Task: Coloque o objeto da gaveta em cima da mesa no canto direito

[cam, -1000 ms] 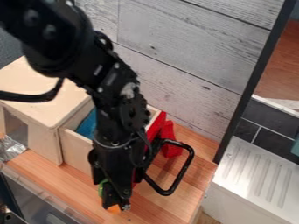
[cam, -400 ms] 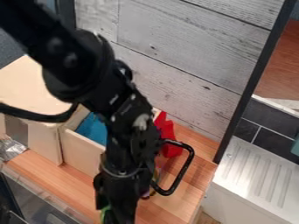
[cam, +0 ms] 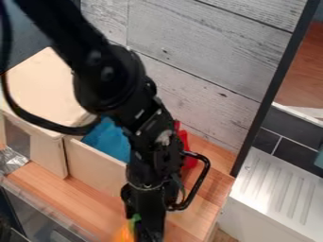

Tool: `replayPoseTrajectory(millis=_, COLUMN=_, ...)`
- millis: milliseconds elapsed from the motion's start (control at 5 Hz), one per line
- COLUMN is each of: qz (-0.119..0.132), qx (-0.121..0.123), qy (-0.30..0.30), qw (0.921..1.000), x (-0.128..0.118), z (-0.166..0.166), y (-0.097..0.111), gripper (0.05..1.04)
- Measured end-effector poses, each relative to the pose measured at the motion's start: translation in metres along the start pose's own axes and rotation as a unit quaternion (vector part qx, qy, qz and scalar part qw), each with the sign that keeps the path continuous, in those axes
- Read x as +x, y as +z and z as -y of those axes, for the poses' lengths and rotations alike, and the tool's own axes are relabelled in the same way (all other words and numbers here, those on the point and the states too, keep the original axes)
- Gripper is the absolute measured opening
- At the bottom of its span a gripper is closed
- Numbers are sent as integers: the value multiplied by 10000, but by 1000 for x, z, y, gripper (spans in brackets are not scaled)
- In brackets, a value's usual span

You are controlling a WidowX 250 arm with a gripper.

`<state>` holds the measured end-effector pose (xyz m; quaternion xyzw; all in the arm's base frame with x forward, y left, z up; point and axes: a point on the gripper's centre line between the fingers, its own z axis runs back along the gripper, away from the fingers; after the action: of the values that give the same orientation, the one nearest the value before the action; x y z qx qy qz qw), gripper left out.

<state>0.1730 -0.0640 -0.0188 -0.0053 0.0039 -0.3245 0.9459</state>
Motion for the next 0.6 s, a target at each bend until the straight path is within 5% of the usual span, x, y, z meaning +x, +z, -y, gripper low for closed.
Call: replayPoseTrajectory(millis=600, qz=52, qx=-7, qy=-75, qw=10000, x=3, z=-1, y=-4, gripper=616)
